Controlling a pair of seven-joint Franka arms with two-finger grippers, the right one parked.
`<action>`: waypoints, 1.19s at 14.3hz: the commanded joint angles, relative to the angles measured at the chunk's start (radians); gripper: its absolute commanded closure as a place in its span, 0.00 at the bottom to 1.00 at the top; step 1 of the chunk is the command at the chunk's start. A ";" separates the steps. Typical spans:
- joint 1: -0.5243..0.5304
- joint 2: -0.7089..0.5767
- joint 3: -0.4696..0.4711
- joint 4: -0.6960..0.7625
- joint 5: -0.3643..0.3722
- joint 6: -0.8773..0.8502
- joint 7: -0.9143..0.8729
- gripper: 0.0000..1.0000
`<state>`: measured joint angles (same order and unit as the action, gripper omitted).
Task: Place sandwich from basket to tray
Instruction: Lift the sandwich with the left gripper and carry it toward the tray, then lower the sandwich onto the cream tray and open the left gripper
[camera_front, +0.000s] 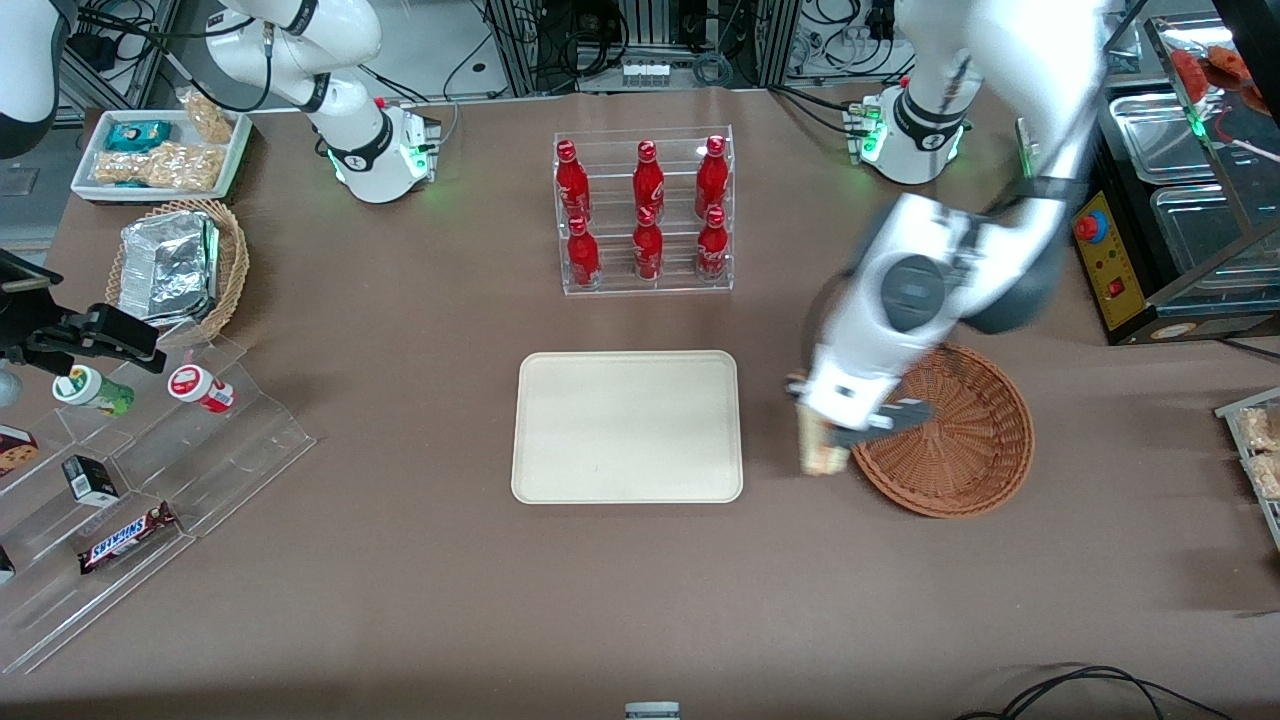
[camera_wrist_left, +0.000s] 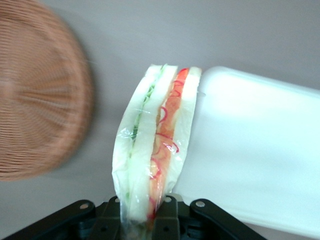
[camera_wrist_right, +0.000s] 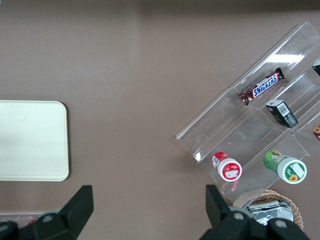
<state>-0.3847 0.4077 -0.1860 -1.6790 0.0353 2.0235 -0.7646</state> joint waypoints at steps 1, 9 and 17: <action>-0.159 0.262 0.025 0.290 0.008 -0.025 -0.016 0.97; -0.318 0.551 0.033 0.587 0.210 -0.017 -0.249 0.72; -0.235 0.387 0.051 0.590 0.195 -0.115 -0.334 0.00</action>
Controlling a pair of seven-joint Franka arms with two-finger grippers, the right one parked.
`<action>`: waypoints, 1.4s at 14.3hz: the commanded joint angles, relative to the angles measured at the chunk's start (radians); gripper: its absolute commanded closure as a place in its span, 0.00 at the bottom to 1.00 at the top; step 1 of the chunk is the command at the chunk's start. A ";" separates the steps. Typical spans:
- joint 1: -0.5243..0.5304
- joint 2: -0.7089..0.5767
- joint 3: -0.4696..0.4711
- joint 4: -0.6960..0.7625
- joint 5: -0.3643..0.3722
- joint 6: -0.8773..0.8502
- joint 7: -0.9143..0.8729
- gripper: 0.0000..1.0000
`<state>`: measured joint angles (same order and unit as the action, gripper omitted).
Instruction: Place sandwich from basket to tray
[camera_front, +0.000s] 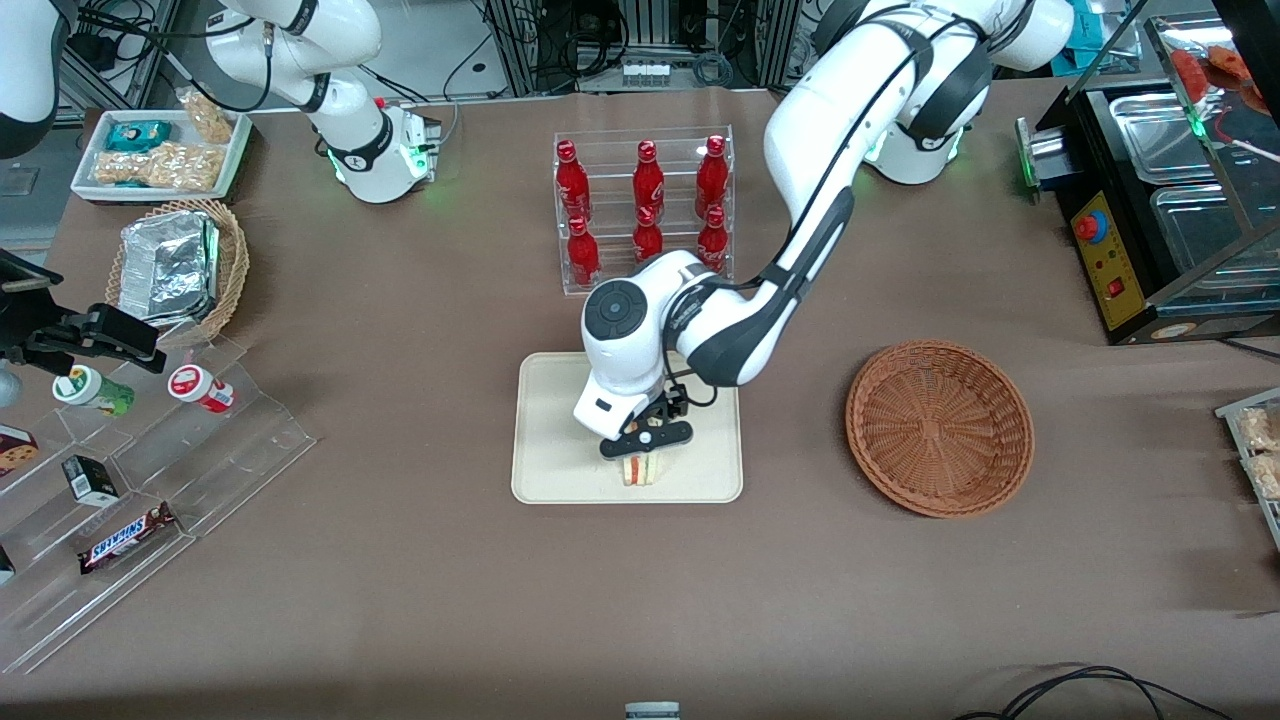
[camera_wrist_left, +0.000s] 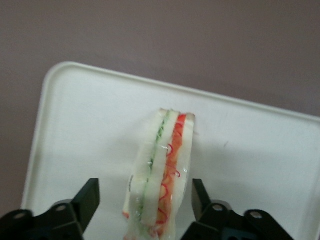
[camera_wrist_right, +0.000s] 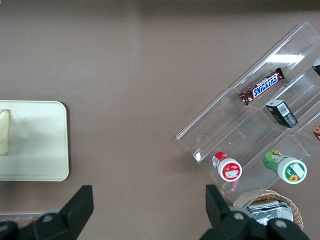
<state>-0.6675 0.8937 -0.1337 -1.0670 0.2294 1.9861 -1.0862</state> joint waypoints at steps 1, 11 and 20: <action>0.077 -0.145 -0.004 -0.025 -0.002 -0.108 -0.008 0.00; 0.484 -0.547 -0.001 -0.168 -0.258 -0.529 0.700 0.00; 0.746 -0.787 0.005 -0.454 -0.234 -0.584 0.930 0.00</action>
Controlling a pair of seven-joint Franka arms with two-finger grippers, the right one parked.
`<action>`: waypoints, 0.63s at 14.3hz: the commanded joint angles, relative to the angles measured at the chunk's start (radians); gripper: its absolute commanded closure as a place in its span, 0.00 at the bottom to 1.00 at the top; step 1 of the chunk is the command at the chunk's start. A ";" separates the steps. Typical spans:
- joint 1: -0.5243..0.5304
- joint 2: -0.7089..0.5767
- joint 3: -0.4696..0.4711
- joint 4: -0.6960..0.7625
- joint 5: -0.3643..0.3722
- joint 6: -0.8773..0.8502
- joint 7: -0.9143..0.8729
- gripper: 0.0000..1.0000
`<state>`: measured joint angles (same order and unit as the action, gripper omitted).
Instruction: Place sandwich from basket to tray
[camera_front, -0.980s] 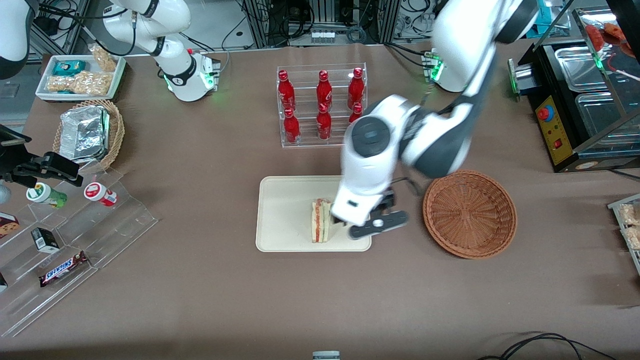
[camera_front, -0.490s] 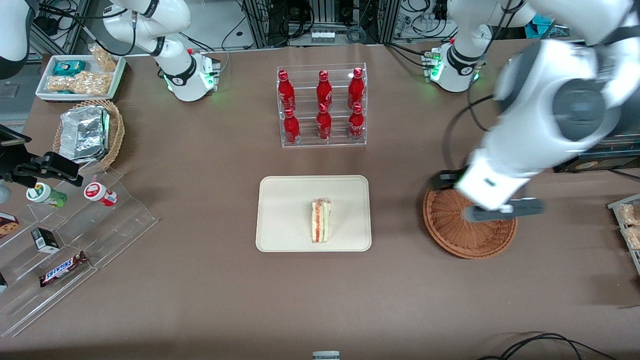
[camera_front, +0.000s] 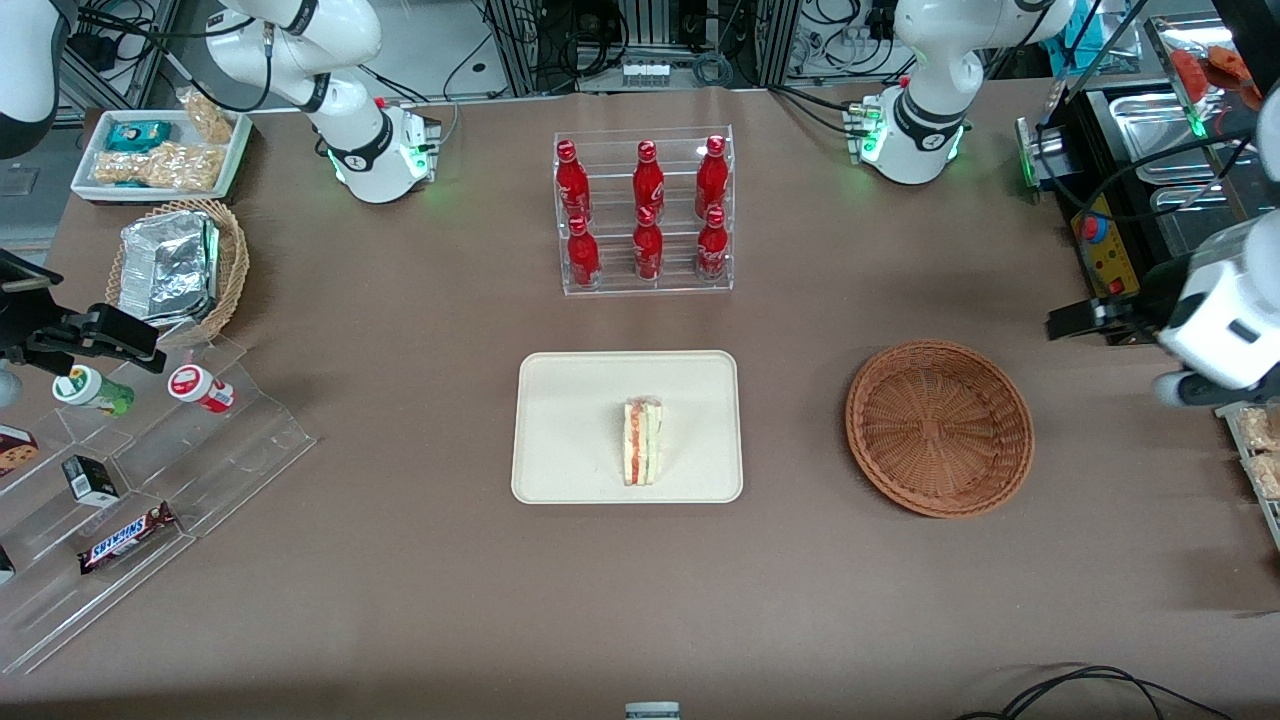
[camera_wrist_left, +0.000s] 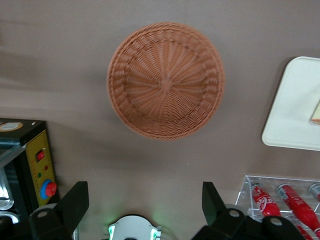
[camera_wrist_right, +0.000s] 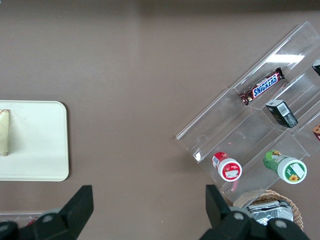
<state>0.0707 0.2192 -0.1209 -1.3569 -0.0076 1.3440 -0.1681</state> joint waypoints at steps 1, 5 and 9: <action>0.018 -0.141 -0.008 -0.198 0.014 0.067 0.025 0.00; 0.024 -0.185 -0.008 -0.191 0.040 0.006 0.035 0.00; 0.038 -0.214 -0.017 -0.137 0.086 -0.043 0.120 0.00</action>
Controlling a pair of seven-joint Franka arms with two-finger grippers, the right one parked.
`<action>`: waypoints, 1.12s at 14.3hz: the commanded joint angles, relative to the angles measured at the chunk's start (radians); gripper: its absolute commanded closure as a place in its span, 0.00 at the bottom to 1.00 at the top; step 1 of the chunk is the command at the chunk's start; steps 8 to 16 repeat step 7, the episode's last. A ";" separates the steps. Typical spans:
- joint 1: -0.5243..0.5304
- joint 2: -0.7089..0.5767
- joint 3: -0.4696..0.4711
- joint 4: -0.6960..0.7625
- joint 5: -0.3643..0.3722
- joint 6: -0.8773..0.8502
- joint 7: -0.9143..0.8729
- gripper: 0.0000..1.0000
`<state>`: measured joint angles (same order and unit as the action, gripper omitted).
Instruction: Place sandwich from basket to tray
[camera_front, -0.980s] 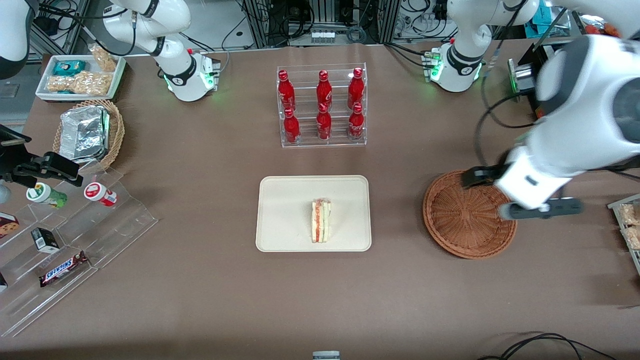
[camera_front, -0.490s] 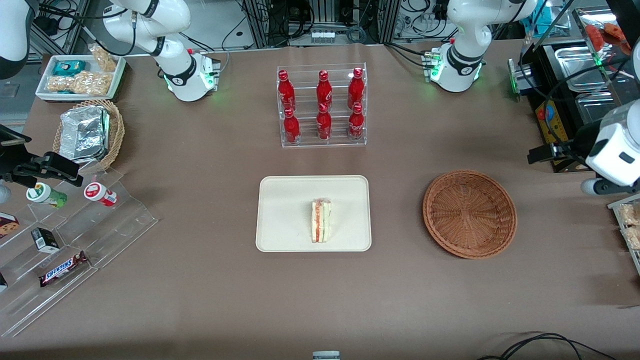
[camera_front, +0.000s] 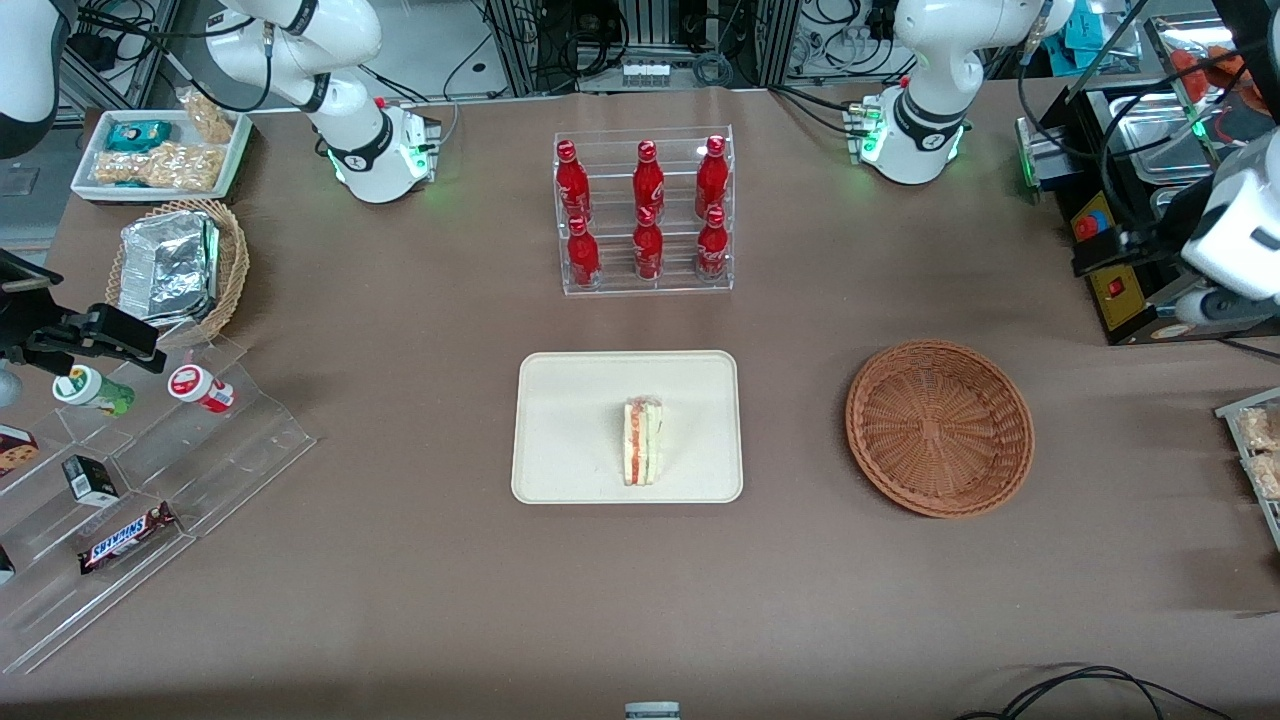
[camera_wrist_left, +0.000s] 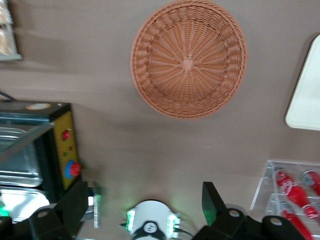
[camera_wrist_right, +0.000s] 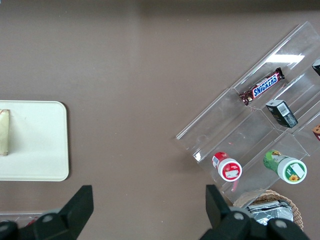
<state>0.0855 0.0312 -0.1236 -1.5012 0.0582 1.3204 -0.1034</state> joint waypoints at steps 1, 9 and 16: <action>0.042 -0.031 -0.016 0.007 0.012 -0.017 0.059 0.00; 0.037 -0.039 -0.039 0.036 0.012 -0.023 0.057 0.00; 0.037 -0.039 -0.039 0.036 0.012 -0.023 0.057 0.00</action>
